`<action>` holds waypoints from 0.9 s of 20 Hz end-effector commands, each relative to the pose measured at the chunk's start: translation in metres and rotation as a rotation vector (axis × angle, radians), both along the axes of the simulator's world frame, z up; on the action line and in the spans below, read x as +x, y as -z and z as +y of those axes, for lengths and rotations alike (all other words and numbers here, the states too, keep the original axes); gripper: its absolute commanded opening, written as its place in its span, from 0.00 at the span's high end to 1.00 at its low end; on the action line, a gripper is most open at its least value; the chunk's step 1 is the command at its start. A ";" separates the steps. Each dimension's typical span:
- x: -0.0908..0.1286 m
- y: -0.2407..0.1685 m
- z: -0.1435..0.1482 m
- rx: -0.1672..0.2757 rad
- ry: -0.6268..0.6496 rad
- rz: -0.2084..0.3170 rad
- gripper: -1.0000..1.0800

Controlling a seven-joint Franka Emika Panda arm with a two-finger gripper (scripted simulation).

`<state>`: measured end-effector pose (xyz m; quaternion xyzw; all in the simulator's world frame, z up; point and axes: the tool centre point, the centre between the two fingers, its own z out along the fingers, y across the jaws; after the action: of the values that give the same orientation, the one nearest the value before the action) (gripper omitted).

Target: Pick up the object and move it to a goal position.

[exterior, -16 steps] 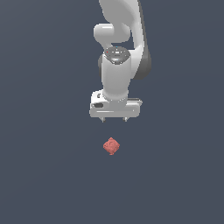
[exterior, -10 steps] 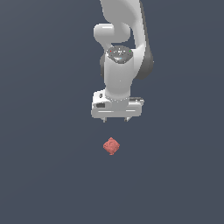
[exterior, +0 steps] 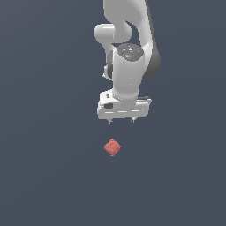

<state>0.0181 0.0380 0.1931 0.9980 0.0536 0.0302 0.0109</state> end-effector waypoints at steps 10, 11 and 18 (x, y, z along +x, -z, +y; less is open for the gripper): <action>0.010 0.014 -0.006 -0.008 -0.108 0.012 0.04; 0.012 0.017 -0.007 -0.009 -0.126 0.014 0.04; 0.026 0.038 -0.015 -0.015 -0.281 0.031 0.04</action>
<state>0.0406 0.0252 0.1600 0.9843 0.1751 0.0175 0.0134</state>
